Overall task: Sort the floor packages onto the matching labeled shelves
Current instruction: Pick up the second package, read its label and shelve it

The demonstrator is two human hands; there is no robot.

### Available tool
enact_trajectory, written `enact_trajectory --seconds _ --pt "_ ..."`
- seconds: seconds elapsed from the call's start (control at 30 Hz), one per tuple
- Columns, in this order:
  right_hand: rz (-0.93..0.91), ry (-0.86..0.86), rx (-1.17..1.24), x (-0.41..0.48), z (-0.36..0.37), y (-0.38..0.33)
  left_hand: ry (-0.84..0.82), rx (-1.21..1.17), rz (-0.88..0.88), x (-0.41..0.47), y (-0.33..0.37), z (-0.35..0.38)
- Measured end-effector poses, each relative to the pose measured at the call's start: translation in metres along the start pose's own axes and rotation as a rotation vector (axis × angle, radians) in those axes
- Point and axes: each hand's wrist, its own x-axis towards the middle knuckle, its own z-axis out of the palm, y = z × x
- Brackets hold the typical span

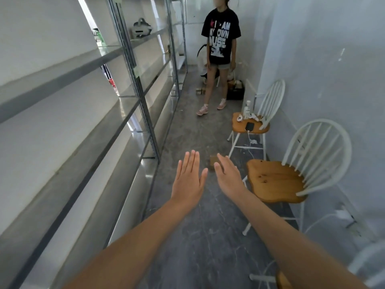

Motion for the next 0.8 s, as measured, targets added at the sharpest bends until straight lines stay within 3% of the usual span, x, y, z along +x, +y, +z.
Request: enact_trajectory --seconds 0.8 --pt "0.185 0.04 -0.077 0.114 0.043 -0.026 -0.071 -0.138 0.12 0.135 -0.079 0.012"
